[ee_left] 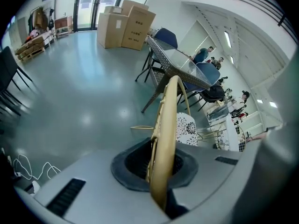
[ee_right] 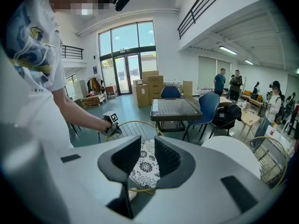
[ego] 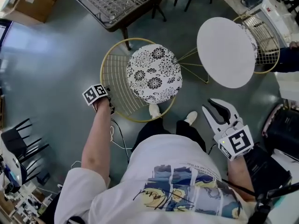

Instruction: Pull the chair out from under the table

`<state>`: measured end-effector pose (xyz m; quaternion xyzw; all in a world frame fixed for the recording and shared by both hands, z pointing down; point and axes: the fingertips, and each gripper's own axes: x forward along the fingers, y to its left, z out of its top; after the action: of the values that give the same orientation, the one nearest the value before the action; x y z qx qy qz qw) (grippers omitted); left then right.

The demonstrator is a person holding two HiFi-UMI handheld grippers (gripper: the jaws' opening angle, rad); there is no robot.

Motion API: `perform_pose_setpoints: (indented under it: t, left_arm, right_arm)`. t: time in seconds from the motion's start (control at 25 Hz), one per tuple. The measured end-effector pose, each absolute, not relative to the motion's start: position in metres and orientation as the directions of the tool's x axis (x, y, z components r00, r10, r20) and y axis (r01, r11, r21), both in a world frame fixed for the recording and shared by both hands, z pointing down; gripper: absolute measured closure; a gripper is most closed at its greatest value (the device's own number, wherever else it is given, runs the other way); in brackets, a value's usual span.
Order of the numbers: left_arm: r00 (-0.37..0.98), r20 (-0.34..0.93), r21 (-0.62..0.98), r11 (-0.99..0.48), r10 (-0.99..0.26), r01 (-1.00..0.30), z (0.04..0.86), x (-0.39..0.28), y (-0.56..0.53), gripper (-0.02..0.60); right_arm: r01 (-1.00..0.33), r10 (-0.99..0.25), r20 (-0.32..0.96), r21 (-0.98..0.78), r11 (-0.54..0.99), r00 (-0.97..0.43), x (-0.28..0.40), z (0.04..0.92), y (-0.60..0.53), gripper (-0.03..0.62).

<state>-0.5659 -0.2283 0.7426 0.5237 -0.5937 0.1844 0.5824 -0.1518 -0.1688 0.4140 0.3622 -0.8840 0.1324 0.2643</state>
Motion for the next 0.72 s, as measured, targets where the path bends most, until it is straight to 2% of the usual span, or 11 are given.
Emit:
perform_pose_setpoints:
  t: [0.72]
  left_arm:
    - [0.184,0.9,0.359,0.432,-0.395,-0.827,0.76,-0.598,-0.21,0.563]
  right_arm:
    - [-0.661,-0.52,0.574,-0.052,0.748,-0.633,-0.132,0.437,-0.19,0.5]
